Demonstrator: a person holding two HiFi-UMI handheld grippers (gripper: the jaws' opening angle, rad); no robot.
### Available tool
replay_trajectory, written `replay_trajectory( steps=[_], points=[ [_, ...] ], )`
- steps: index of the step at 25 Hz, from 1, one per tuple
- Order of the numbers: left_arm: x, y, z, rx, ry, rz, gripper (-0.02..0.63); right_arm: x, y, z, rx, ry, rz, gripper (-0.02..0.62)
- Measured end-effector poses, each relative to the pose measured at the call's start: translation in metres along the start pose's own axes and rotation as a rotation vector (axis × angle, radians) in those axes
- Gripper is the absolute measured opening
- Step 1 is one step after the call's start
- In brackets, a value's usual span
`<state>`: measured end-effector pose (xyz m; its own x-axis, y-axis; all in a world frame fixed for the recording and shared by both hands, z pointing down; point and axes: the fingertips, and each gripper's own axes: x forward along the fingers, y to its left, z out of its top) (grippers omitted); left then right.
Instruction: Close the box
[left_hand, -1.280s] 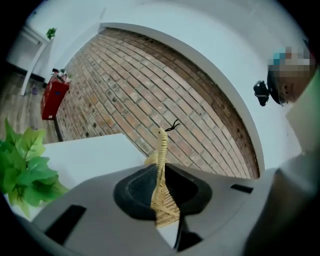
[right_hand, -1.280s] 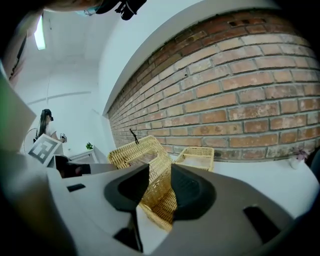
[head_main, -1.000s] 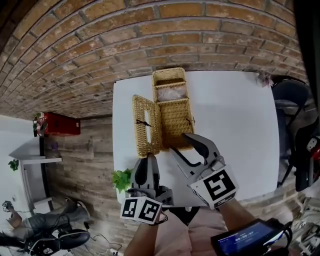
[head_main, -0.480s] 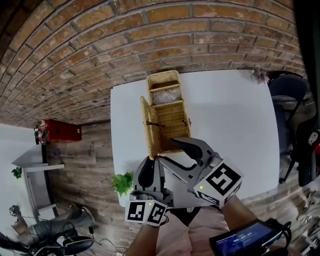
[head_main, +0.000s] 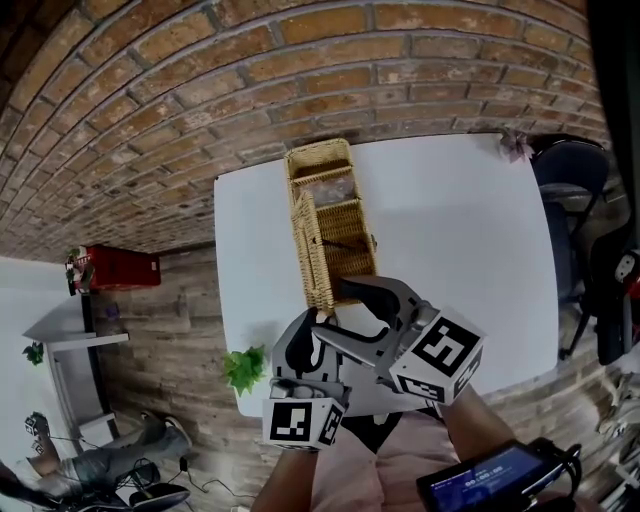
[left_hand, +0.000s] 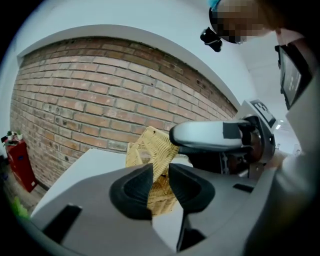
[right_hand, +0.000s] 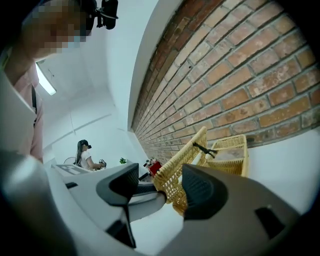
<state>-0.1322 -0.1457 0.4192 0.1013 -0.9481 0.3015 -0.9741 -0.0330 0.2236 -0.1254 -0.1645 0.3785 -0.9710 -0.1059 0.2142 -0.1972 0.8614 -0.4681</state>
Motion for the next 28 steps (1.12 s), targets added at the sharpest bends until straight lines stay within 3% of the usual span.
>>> replay_trajectory(
  steps=[5, 11, 28],
  points=[
    [0.002, -0.007, -0.002, 0.020, 0.019, -0.038, 0.110, -0.005, -0.011, 0.000, 0.035, -0.016, -0.033, 0.260],
    [0.004, -0.020, -0.006, -0.028, 0.043, -0.116, 0.149, -0.013, -0.036, -0.007, 0.087, -0.023, -0.136, 0.155],
    [0.005, -0.011, -0.011, -0.106, 0.040, -0.111, 0.150, -0.036, -0.091, -0.064, 0.146, 0.044, -0.317, 0.150]
  ],
)
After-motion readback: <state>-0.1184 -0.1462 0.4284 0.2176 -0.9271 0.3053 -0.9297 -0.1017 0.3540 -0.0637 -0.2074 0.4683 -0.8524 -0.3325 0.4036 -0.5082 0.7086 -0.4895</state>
